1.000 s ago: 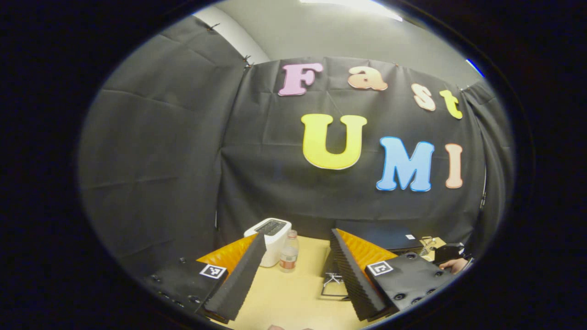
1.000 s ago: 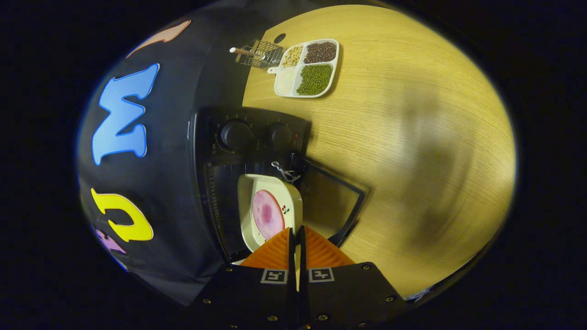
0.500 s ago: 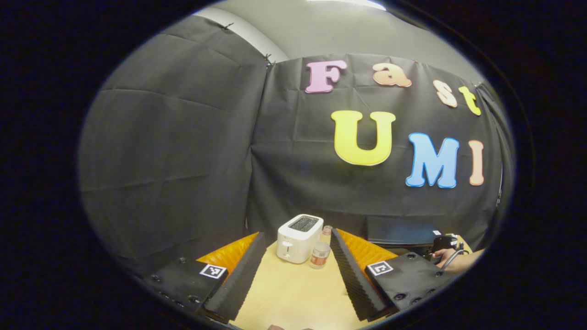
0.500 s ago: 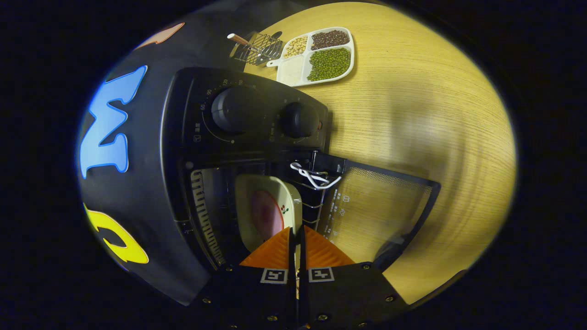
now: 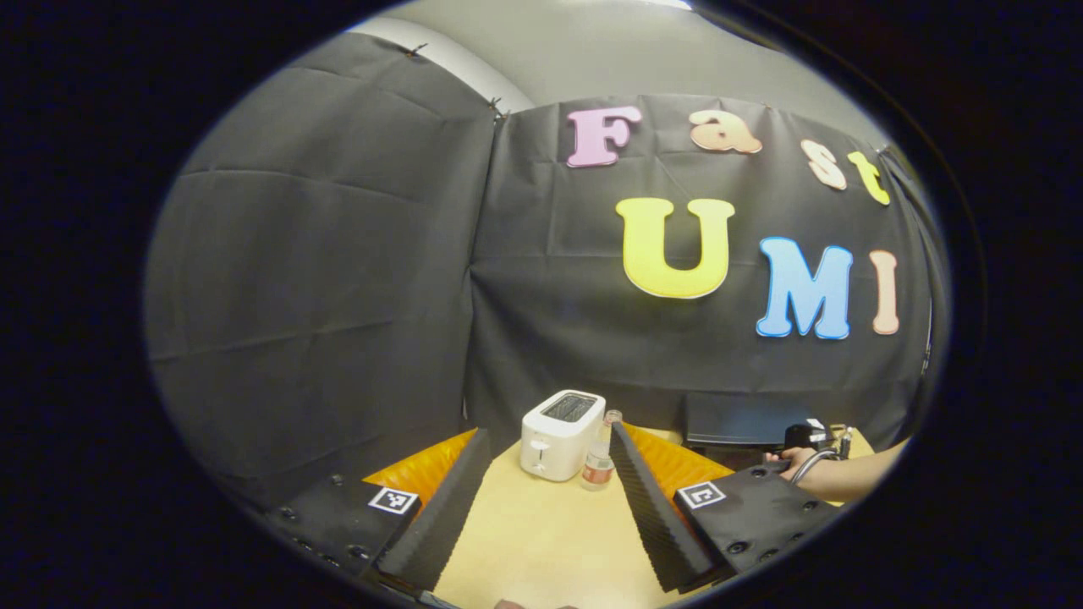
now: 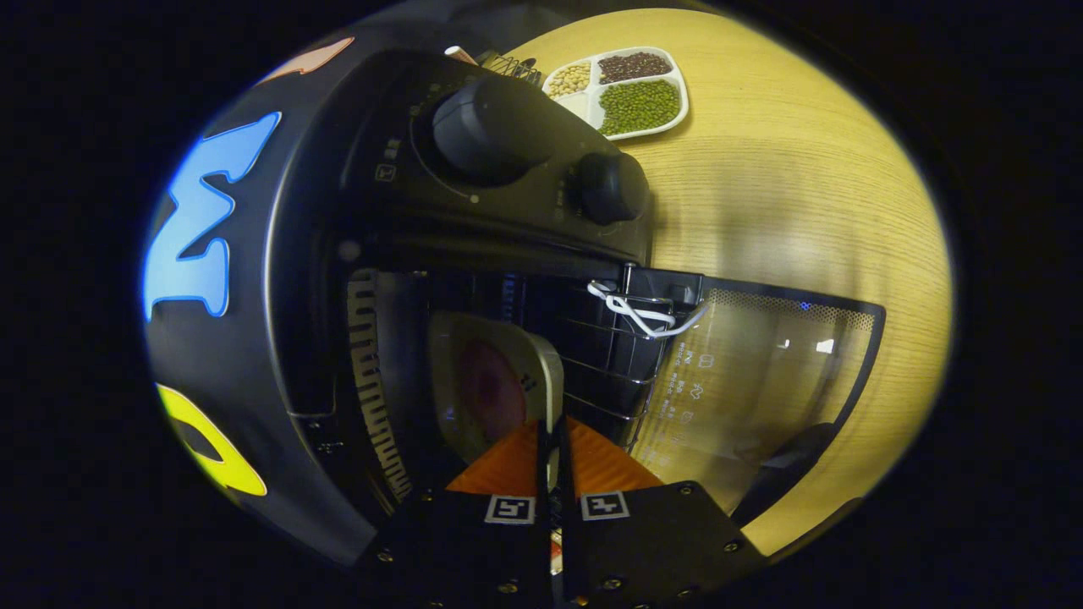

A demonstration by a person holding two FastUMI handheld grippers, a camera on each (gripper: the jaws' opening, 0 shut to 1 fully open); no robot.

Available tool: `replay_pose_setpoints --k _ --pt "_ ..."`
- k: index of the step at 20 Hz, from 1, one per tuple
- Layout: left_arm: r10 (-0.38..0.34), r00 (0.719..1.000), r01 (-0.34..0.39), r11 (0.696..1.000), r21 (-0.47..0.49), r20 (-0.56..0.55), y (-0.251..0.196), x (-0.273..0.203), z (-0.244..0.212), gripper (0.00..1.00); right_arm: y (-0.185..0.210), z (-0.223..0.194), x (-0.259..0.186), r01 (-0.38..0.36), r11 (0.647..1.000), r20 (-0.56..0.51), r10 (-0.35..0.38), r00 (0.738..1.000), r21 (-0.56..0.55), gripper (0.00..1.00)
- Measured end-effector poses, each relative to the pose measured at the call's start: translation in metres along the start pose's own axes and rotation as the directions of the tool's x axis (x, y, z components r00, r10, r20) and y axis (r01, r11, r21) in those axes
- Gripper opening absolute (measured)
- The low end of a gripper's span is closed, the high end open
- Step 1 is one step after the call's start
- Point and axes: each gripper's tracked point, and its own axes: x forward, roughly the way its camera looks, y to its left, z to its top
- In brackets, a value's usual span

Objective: Open the electric oven with the left hand, put the food in, and close the electric oven.

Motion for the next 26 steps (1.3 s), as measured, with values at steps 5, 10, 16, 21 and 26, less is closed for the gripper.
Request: replay_pose_setpoints --k 5,10,16,21,26 --pt "-0.062 0.998 0.062 0.998 -0.021 0.013 -0.038 0.007 0.002 1.0 -0.011 -0.001 -0.046 -0.017 0.966 -0.054 0.003 0.999 -0.259 0.57" --pt "-0.189 0.982 0.189 0.982 -0.009 0.014 -0.103 0.018 -0.004 1.0 -0.037 0.018 -0.114 -0.061 0.838 -0.056 0.037 0.998 -0.542 0.58" --pt "-0.385 0.922 0.385 0.922 0.033 0.025 -0.202 0.018 -0.009 0.9 0.002 0.105 -0.221 -0.02 0.423 0.144 0.352 0.925 -0.906 0.58" --pt "-0.497 0.866 0.494 0.868 0.056 0.054 -0.258 0.005 0.005 1.0 0.06 0.152 -0.343 0.118 0.205 0.226 0.654 0.722 -0.972 0.58" --pt "-0.529 0.848 0.526 0.847 0.073 0.038 -0.284 0.002 -0.005 1.0 0.066 0.17 -0.414 0.166 0.197 0.257 0.717 0.647 -0.966 0.89"
